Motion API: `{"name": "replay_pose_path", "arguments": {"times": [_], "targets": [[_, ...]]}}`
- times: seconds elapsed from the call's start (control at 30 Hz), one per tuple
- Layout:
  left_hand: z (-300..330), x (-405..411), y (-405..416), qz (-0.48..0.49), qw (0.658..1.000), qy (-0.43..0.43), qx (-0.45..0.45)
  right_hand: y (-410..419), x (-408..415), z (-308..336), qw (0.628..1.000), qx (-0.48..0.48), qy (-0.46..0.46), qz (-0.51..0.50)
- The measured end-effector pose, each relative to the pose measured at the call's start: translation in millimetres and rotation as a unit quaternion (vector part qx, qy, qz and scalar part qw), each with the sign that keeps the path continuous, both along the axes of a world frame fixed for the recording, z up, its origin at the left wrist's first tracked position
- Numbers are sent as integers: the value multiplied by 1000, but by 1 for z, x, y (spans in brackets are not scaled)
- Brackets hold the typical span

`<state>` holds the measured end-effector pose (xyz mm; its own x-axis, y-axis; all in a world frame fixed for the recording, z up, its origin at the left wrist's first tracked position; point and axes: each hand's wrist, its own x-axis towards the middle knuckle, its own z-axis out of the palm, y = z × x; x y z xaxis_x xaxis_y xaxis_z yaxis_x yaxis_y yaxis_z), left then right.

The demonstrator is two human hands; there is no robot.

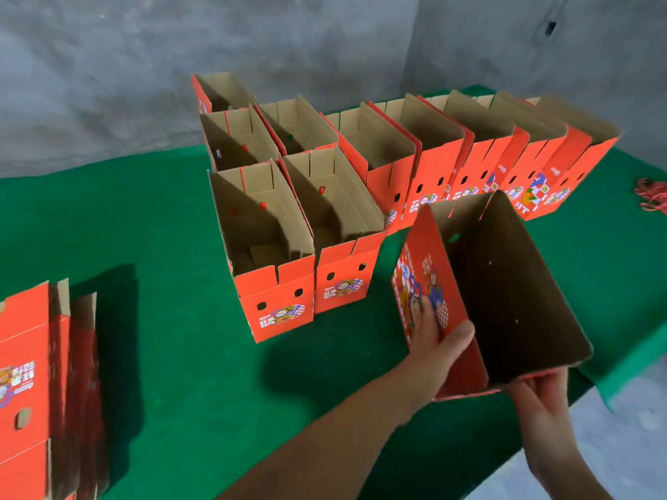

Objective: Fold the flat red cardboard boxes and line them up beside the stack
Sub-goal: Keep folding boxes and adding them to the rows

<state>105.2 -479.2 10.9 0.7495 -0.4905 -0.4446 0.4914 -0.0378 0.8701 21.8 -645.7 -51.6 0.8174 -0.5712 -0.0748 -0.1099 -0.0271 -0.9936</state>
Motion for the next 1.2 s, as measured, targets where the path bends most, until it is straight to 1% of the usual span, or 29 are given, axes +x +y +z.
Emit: {"name": "replay_pose_path", "arguments": {"times": [0.07, 0.13, 0.17, 0.23, 0.3, 0.37, 0.43, 0.5, 0.53, 0.6, 0.67, 0.73, 0.77, 0.87, 0.93, 1.0, 1.07, 1.1, 1.17, 1.2], "targets": [[3, 22, -6, -9, 998, 59, -6, -12, 30, 3, 999, -33, 17, 4], [8, 44, -3, 31, 993, 116, -4, -9, 57, 17, 998, -55, 24, 18], [6, 54, 0, 66, 989, 131, -22, -9, 72, 20, 998, -54, 32, 32], [8, 69, 2, 131, 983, 126, -41, -3, 105, 26, 996, -60, 42, 57], [7, 81, 1, 195, 974, 104, -49, 3, 133, 22, 995, -40, 50, 78], [1, 88, 0, 247, 966, 79, -25, 14, 152, 13, 994, -9, 55, 90], [-5, 93, -2, 270, 958, 94, 17, 23, 172, 4, 994, 23, 67, 81], [-8, 96, -4, 258, 957, 133, 14, 32, 191, -1, 993, 41, 83, 78], [-9, 99, -4, 249, 959, 136, 2, 35, 202, 0, 992, 43, 95, 78], [-8, 110, -2, 242, 963, 120, -23, 43, 226, 3, 988, 45, 127, 72], [-12, 126, 1, 247, 963, 103, -27, 54, 249, 11, 979, 49, 188, 65], [-17, 138, 1, 239, 968, 77, -22, 65, 262, 20, 966, 75, 243, 52], [-18, 141, -1, 230, 971, 62, -19, 69, 265, 23, 962, 99, 251, 41], [-23, 141, -9, 238, 970, 36, -26, 76, 263, 28, 959, 169, 226, 19], [-25, 136, -10, 260, 965, 33, -17, 84, 254, 26, 963, 182, 197, 32], [-24, 129, -5, 255, 966, 44, 3, 98, 240, 23, 959, 202, 190, 66], [-24, 122, 1, 230, 971, 68, 10, 115, 225, 17, 945, 241, 191, 113], [-24, 118, 4, 221, 972, 81, 10, 124, 217, 16, 943, 243, 191, 123], [-22, 108, 12, 215, 971, 102, -4, 133, 202, 15, 957, 204, 178, 100], [-23, 101, 18, 214, 972, 99, -16, 138, 194, 18, 957, 214, 174, 88]]}}
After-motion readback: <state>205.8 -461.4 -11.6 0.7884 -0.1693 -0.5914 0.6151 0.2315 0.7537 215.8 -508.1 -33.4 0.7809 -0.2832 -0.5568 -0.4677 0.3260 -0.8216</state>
